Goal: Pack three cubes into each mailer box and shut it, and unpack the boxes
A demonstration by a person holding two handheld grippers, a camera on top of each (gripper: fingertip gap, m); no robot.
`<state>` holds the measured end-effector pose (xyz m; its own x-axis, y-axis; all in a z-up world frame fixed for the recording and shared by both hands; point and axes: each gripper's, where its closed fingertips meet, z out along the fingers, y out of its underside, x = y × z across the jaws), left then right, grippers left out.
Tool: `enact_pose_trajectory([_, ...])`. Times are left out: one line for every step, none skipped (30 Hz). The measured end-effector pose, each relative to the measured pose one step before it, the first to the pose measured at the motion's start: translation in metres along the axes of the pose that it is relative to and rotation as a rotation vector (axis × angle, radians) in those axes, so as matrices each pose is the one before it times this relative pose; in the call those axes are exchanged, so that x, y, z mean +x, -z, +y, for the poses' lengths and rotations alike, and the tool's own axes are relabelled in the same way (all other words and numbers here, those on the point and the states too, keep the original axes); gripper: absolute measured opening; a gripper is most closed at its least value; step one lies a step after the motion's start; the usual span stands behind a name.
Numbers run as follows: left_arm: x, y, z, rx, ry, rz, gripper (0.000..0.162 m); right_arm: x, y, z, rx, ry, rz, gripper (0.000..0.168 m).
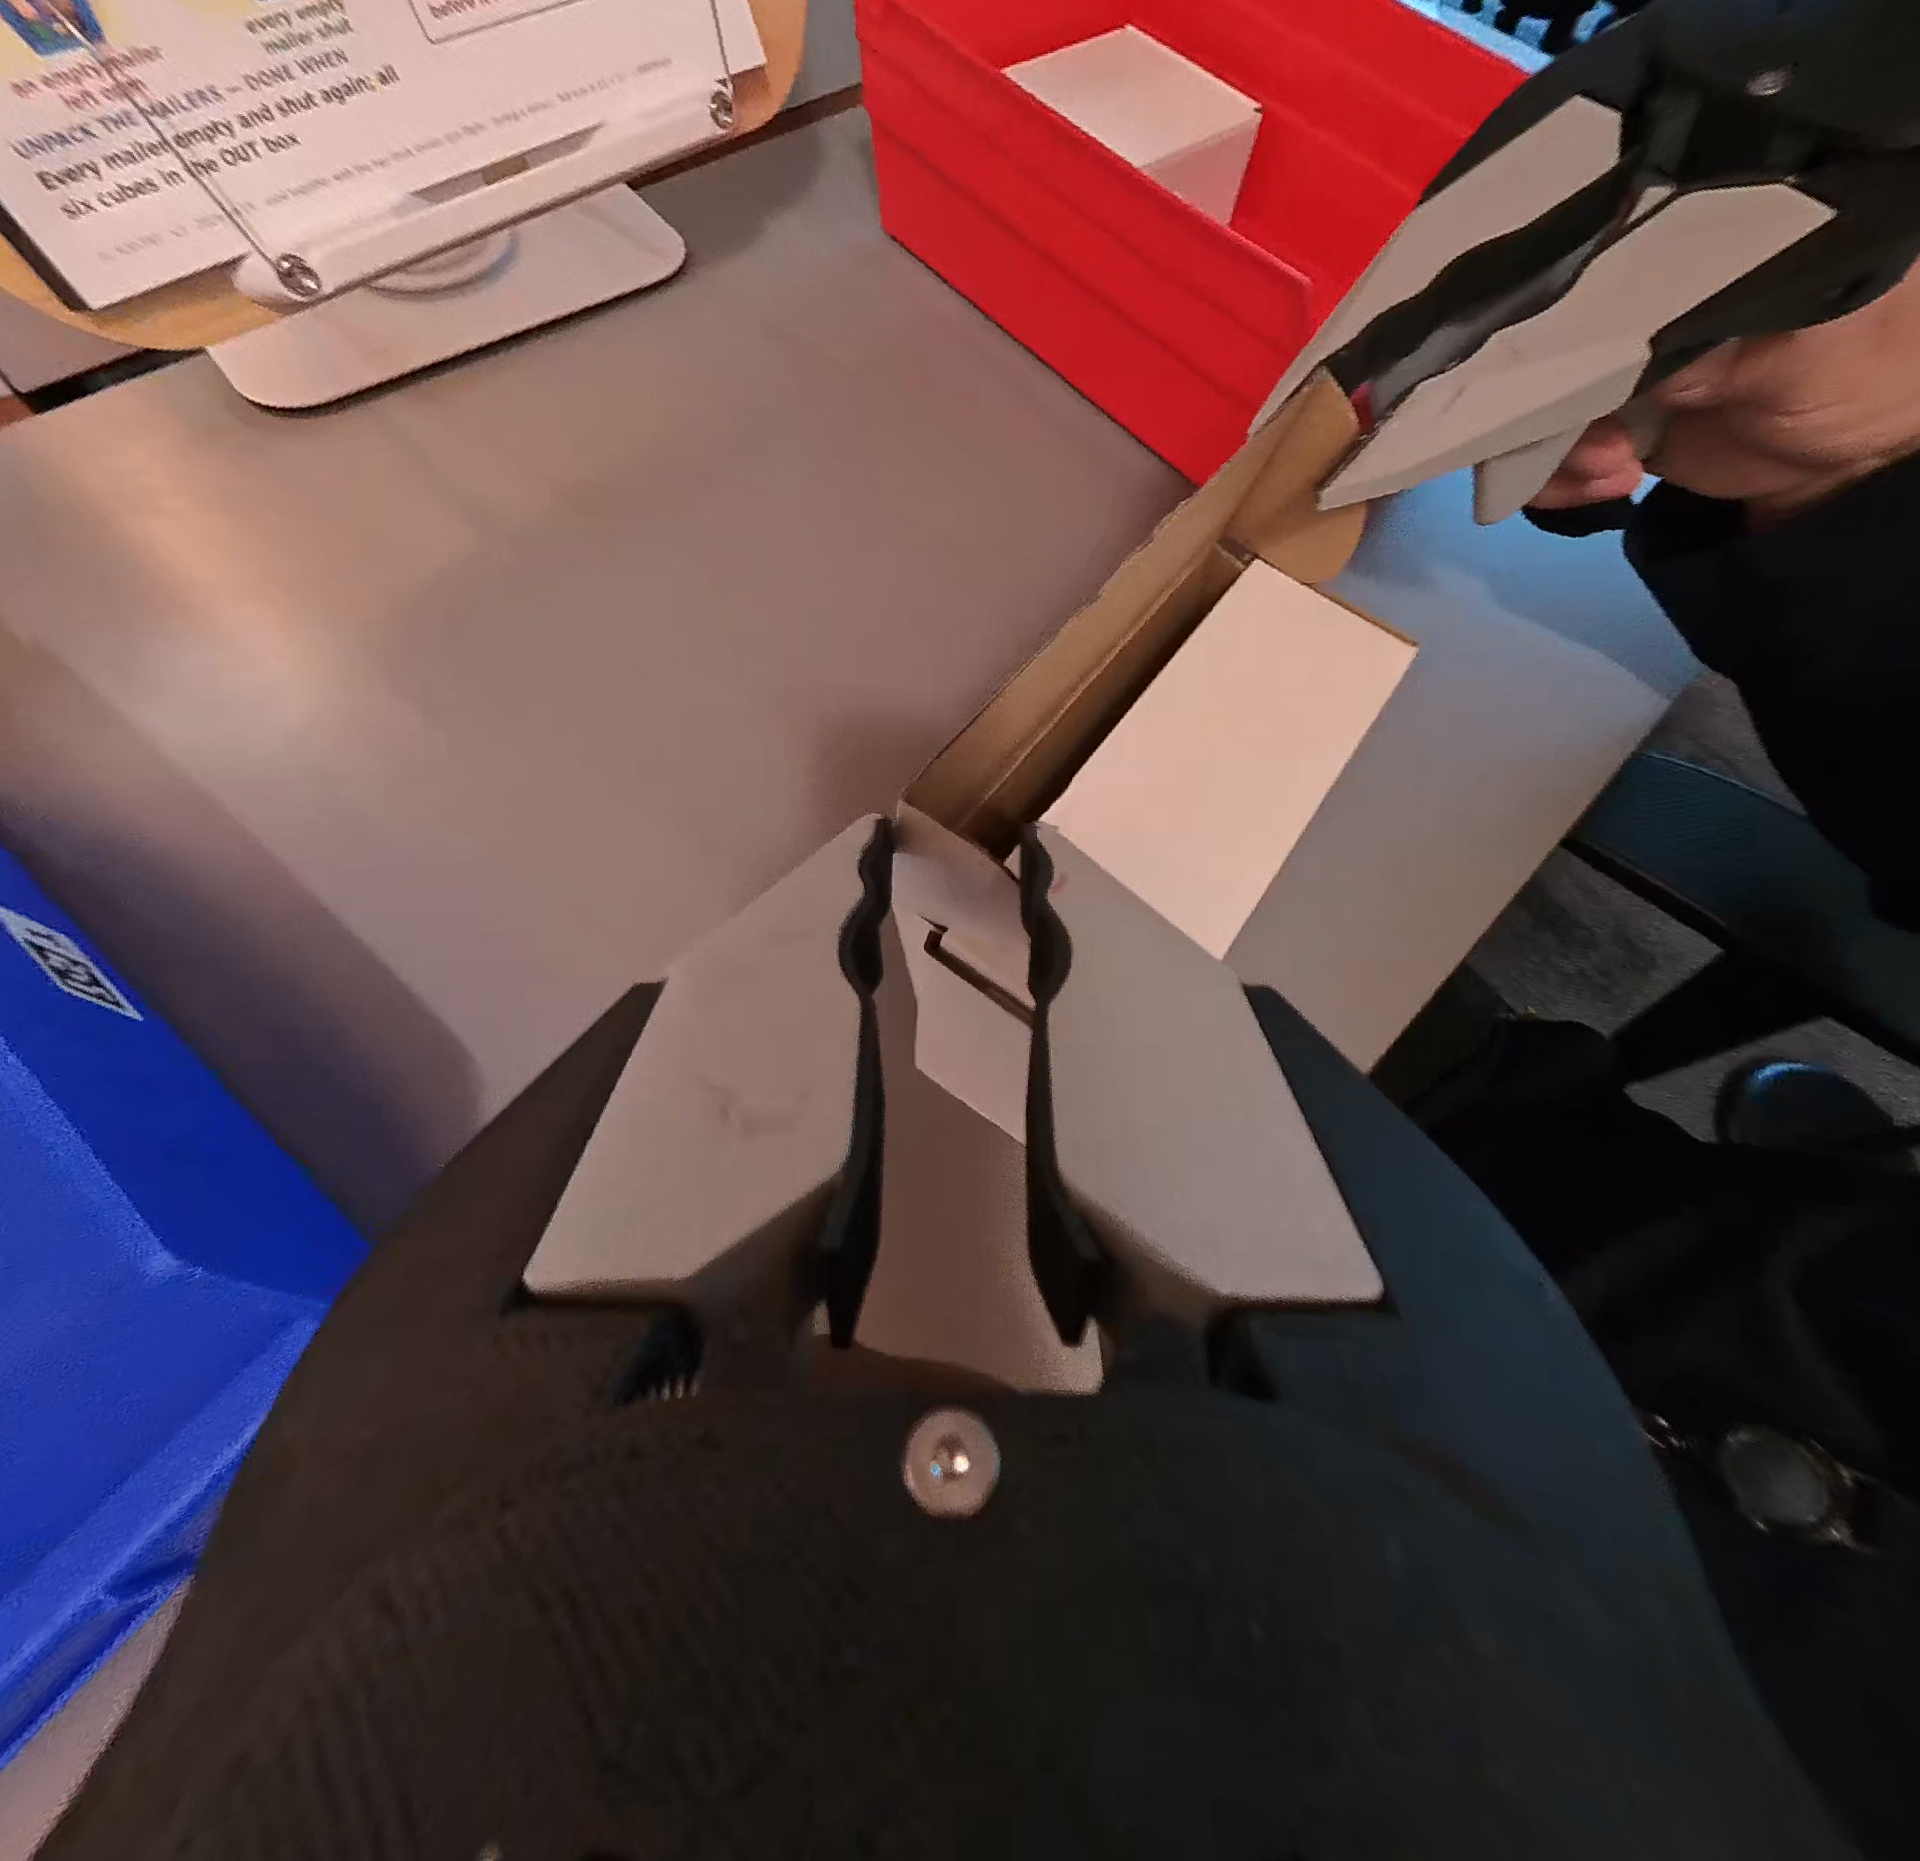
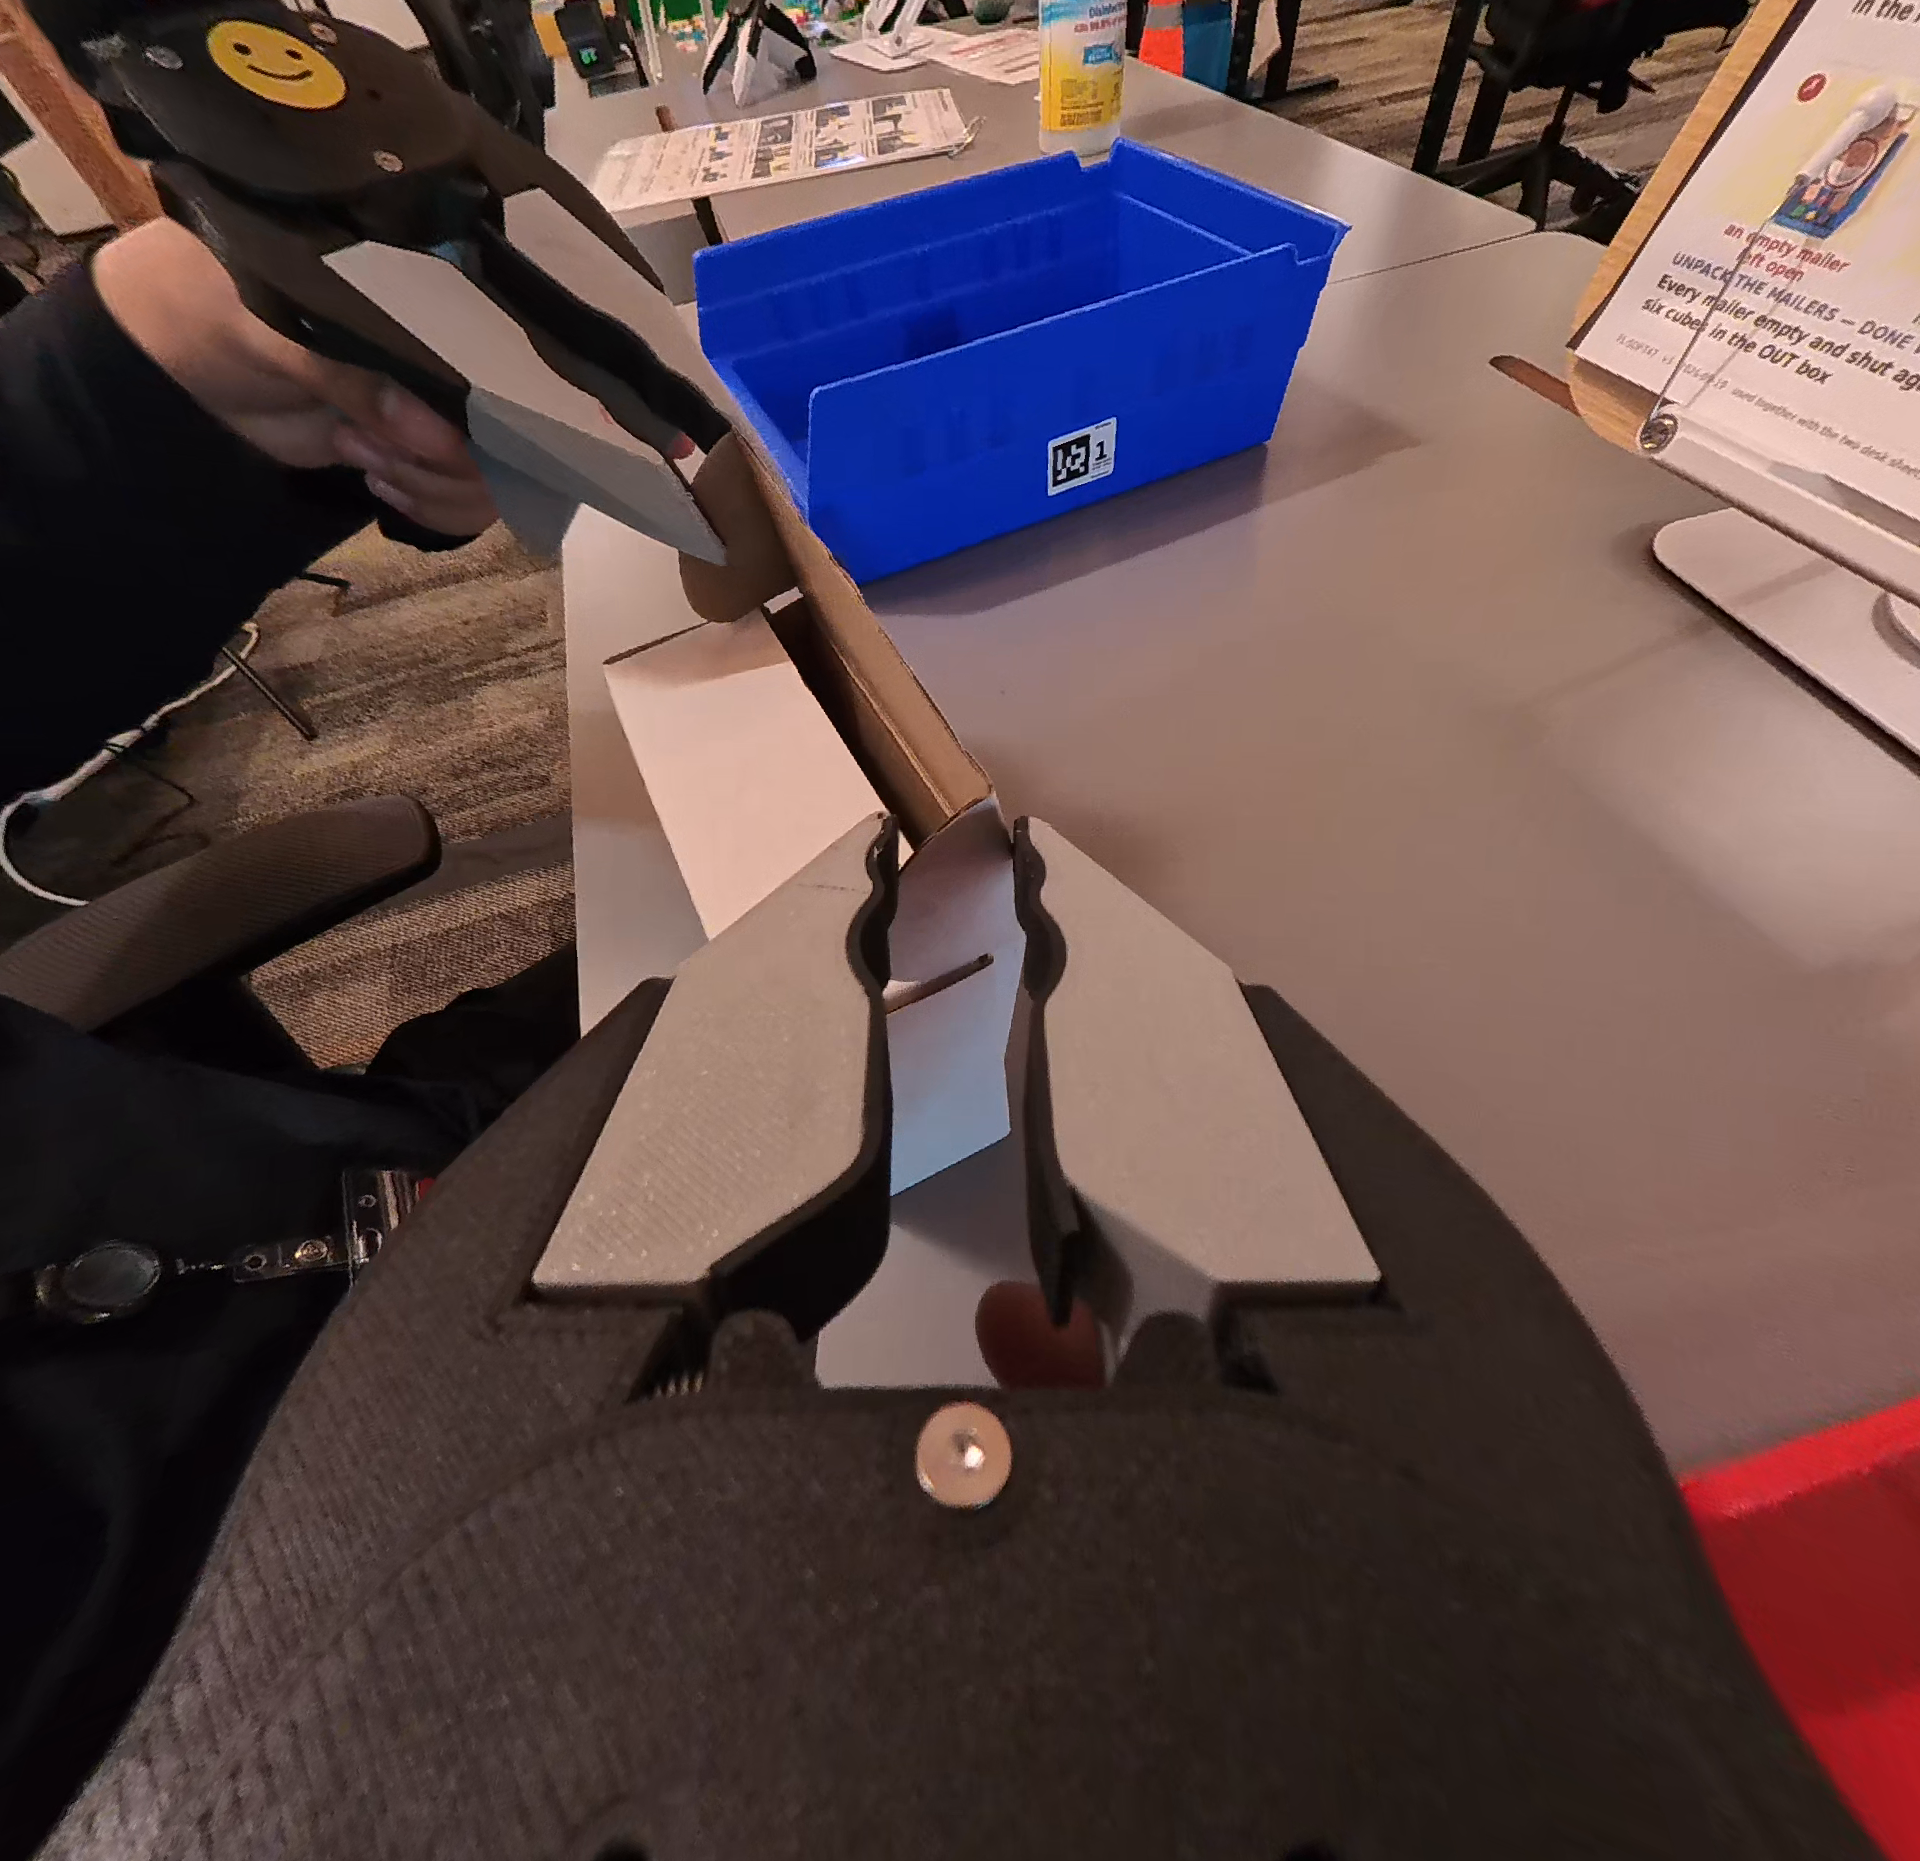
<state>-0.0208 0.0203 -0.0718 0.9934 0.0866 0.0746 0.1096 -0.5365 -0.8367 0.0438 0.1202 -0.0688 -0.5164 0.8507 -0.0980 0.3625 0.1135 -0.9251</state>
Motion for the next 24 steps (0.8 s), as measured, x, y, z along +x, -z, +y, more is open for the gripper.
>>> enact_pose_trajectory([0.00073,0.00078,0.00052,0.0052,-0.002,0.0132,0.022,-0.00021,-0.00007,0.00006,0.002,-0.0019,-0.0016,0.019])
enact_pose_trajectory([0.00073,0.00079,0.00044,0.0103,-0.0044,0.0098,0.022,-0.00023,-0.00004,-0.00008,0.0025,-0.0014,-0.0009,0.019])
enact_pose_trajectory([0.00078,0.00087,0.0006,0.0122,-0.0012,0.0101,0.022,-0.00028,-0.00028,-0.00016,0.0026,-0.0008,-0.0002,0.019])
enact_pose_trajectory([0.00089,0.0011,0.00054,0.0127,-0.0026,0.0107,0.022,-0.00028,-0.00035,-0.0001,0.0018,-0.0006,0.0,0.019])
enact_pose_trajectory([0.00087,0.00117,0.00053,0.0132,-0.0056,0.0098,0.022,-0.00038,-0.0004,-0.00006,0.0005,0.0003,-0.0002,0.019])
enact_pose_trajectory([0.00076,0.00109,0.00053,0.0124,-0.0084,0.0094,0.022,-0.00055,-0.0004,-0.00008,-0.0011,0.0013,-0.001,0.019])
enact_pose_trajectory([0.00042,0.0011,0.00044,0.0103,-0.0057,0.0081,0.022,-0.00058,-0.00048,-0.00014,-0.0027,0.0016,-0.0007,0.019])
enact_pose_trajectory([0.00019,0.00091,0.00035,0.0072,-0.0014,0.0075,0.022,-0.0003,-0.00036,-0.00007,-0.0039,0.0028,0.0008,0.019])
enact_pose_trajectory([0.0003,0.00064,0.0004,0.0051,0.0016,0.0075,0.022,-0.00028,-0.00027,0.00004,-0.0044,0.0044,0.002,0.019])
enact_pose_trajectory([0.00064,0.00073,0.00041,0.0014,-0.0013,0.0089,0.022,-0.00022,-0.00023,0.00001,-0.0041,0.0039,0.0021,0.019])
enact_pose_trajectory([0.00057,0.00077,0.00039,-0.0012,-0.0044,0.0075,0.022,-0.00023,-0.00025,-0.0001,-0.0035,0.0023,0.0011,0.019])
enact_pose_trajectory([0.00048,0.00075,0.00042,-0.0027,-0.0047,0.0077,0.022,-0.00022,-0.00035,-0.00003,-0.0027,0.0017,-0.0001,0.019])
enact_pose_trajectory([0.00034,0.00072,0.00047,-0.0035,-0.0043,0.0072,0.022,-0.00035,-0.00028,-0.00011,-0.0018,0.0008,-0.0008,0.019])
enact_pose_trajectory([-0.00057,0.00056,0.00042,-0.0027,0.0063,0.0027,0.022,-0.00002,-0.0004,-0.00007,-0.0008,0.0,0.0001,0.019])
enact_pose_trajectory([-0.00025,0.0001,0.00022,0.0004,0.0091,0.0017,0.022,0.0001,-0.00019,-0.00006,-0.0002,0.0,0.0006,0.019])
enact_pose_trajectory([0.00042,0.0003,0.00028,0.0015,-0.0018,0.0011,0.022,-0.00028,-0.00011,-0.0001,0.0004,-0.0012,-0.0018,0.019])
enact_pose_trajectory([0.00046,0.0006,0.00048,0.0008,-0.0084,-0.0005,0.022,-0.00017,-0.00022,-0.00004,0.0013,-0.0025,-0.0021,0.019])
enact_pose_trajectory([0.00028,0.00063,0.00014,0.0021,0.0023,-0.0008,0.022,0.00007,-0.0003,-0.00009,0.0013,-0.0021,-0.0009,0.019])
enact_pose_trajectory([0.00029,0.00024,0.0001,0.0035,0.0078,-0.0018,0.022,-0.00008,-0.00016,-0.00004,0.0007,-0.001,-0.0005,0.019])
enact_pose_trajectory([0.00015,0.00023,0.0004,0.0038,-0.0009,-0.0047,0.022,-0.0001,-0.00007,0.00004,0.0004,-0.0005,-0.0005,0.019])
enact_pose_trajectory([0.00018,0.00032,0.0004,0.003,-0.0075,-0.0084,0.021,-0.00012,-0.00007,-0.00005,0.0002,-0.0004,-0.0001,0.019])
enact_pose_trajectory([-0.00004,0.00036,0.00026,0.0025,-0.0072,-0.0131,0.021,-0.00008,-0.00015,-0.00002,-0.0001,0.0005,0.001,0.019])
enact_pose_trajectory([-0.00028,0.00032,0.00024,0.0037,-0.013,-0.0169,0.02,-0.00002,0.00008,0.00008,-0.0001,0.002,0.0018,0.019])
enact_pose_trajectory([-0.0003,0.00068,0.00043,0.0055,-0.0212,-0.02,0.019,0.00003,0.00006,0.00002,0.0006,0.0023,0.003,0.019])
